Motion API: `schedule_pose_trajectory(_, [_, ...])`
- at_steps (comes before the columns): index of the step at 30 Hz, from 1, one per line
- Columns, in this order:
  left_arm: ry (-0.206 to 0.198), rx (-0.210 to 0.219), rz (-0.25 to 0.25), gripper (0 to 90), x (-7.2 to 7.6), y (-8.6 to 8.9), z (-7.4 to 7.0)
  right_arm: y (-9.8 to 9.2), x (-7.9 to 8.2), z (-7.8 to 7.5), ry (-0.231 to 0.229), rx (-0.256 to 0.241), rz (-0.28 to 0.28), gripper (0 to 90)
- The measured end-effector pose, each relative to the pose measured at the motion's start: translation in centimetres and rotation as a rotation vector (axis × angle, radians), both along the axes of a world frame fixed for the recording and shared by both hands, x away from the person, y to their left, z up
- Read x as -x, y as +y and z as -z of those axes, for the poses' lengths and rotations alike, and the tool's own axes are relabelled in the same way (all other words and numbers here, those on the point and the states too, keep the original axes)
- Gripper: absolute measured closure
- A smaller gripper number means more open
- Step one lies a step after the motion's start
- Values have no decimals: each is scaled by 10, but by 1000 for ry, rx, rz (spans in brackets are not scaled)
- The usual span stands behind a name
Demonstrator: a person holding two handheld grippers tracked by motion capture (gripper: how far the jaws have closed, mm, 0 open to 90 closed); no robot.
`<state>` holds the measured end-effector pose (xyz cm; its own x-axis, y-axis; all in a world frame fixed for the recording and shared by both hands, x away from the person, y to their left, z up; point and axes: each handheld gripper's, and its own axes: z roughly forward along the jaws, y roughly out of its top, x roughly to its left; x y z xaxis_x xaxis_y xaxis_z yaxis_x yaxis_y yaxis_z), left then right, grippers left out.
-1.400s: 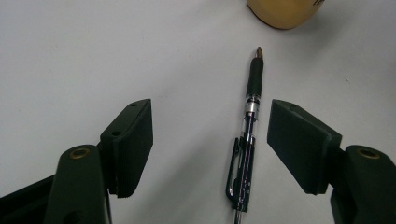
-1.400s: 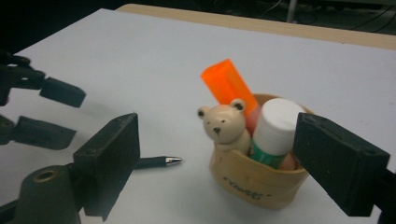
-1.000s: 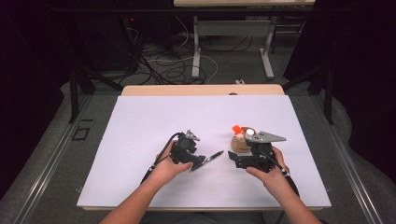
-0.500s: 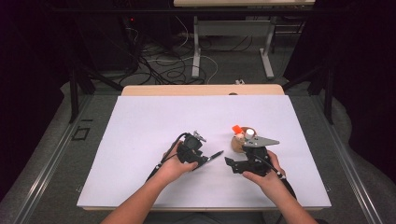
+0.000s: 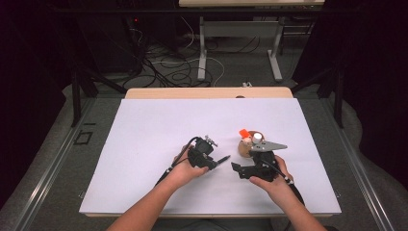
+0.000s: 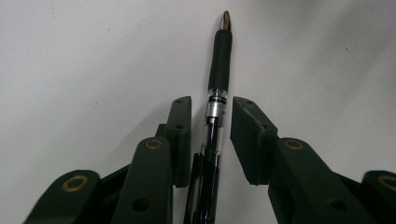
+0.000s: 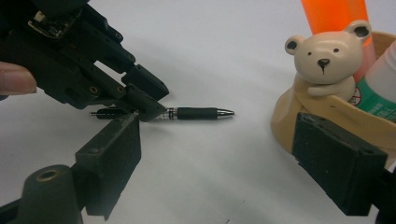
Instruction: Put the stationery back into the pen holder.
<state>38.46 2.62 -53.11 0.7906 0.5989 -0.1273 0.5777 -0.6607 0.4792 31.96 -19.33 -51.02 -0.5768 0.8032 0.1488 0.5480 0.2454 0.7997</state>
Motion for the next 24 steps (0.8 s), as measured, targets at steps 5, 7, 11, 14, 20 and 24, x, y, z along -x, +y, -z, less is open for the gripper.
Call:
schedule_pose_trajectory(5, [14,-26,12,718,0,-3,3,2,0,2,8,4,-6,155])
schedule_pose_trajectory(7, [8,-37,15,723,1,-3,4,2,0,2,8,5,-8,155])
schedule_pose_trajectory(11, [8,-38,16,748,0,-3,4,3,-1,3,15,8,-10,155])
schedule_pose_trajectory(14, [11,-38,20,760,0,-3,4,3,-1,4,14,4,-10,155])
schedule_pose_trajectory(20, [8,-46,24,787,1,-4,3,3,-1,3,15,6,-10,155])
schedule_pose_trajectory(24, [5,-50,30,792,1,-5,3,3,-1,4,12,6,-10,155])
